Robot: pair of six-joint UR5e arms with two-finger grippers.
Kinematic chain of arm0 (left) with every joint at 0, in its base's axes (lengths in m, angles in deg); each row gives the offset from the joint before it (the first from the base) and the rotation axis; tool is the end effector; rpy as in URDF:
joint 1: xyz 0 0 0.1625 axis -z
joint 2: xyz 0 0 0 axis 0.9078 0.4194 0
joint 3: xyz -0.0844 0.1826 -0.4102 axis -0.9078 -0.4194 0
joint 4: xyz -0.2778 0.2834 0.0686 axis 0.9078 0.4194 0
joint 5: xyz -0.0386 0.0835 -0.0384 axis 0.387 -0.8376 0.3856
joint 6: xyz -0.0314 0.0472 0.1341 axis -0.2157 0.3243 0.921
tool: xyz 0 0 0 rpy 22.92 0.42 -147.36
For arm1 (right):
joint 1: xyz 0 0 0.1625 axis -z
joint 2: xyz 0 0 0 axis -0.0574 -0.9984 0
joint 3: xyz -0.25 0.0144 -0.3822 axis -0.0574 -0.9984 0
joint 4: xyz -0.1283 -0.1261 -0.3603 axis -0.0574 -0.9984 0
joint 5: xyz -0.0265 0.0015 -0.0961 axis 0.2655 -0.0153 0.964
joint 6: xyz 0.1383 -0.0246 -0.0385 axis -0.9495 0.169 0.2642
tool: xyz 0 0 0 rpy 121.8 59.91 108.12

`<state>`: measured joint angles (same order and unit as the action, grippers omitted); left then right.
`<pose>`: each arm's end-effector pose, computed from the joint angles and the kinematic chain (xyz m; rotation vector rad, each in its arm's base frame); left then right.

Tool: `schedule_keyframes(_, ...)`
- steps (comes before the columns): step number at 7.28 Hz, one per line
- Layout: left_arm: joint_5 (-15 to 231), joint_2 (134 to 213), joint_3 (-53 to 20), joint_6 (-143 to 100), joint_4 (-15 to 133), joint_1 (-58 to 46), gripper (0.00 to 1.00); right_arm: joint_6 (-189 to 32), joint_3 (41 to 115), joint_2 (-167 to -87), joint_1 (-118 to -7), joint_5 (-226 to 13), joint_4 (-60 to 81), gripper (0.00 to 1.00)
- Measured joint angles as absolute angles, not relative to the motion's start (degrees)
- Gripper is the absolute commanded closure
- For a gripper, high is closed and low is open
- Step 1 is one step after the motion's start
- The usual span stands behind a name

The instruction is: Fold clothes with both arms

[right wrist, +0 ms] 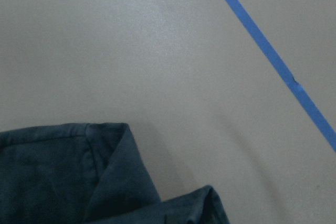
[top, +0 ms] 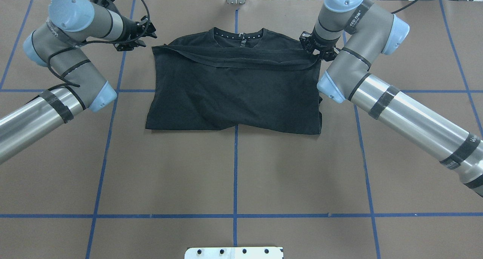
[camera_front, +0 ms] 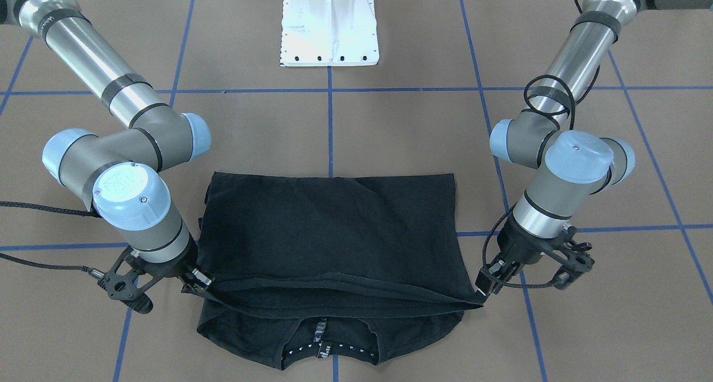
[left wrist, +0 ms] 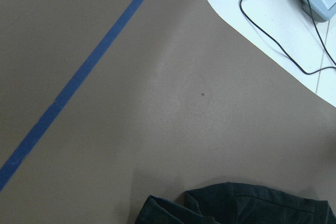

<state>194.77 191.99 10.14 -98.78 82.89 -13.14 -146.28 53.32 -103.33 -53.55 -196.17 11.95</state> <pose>0.4361 -0.7025 0.4181 0.2020 1.1152 -0.6669 -0.4701 -0.6859 0.4040 -0.0440 -0.7470 0.6155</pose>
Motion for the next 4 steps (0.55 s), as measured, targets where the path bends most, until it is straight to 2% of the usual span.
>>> schedule_keyframes(1,194.82,192.00,10.02,-98.56,82.90,-13.12,0.14,-147.21,57.49,-105.19,-53.44,-196.43,11.95,0.00)
schedule_keyframes(4,194.85,191.89,9.58,-98.36,82.91,-13.01,0.14,-155.61,77.95,-118.26,-48.24,-194.55,12.21,0.00)
